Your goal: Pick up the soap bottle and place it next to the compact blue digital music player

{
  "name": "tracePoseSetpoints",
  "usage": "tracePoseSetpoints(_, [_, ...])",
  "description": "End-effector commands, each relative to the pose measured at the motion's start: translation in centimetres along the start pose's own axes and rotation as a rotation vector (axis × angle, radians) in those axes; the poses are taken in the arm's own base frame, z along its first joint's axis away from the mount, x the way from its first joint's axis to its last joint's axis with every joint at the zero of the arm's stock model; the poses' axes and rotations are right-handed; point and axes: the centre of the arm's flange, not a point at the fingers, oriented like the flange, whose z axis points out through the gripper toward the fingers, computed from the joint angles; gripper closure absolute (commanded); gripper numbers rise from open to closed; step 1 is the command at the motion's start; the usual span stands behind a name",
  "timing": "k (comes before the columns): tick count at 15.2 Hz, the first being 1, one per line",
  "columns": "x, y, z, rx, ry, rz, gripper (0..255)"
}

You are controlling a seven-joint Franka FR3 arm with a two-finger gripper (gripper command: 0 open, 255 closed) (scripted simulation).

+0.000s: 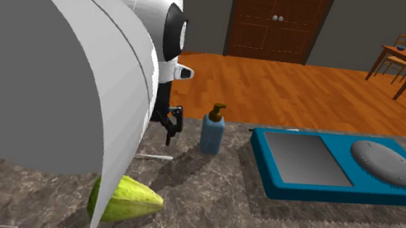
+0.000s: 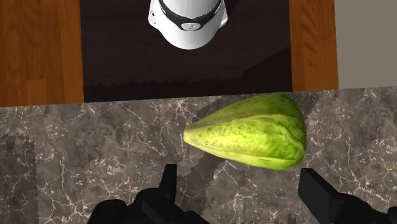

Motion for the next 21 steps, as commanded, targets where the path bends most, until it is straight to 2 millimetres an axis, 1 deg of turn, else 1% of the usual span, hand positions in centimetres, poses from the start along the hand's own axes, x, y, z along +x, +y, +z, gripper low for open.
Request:
tracePoseSetpoints(1, [0.0, 0.0, 0.0, 0.0, 0.0, 0.0, 0])
tracePoseSetpoints(11, [10.3, 7.3, -0.3, 0.014, 0.054, -0.014, 0])
tracePoseSetpoints(21, [20.7, 14.4, -1.0, 0.029, 0.109, -0.029, 0])
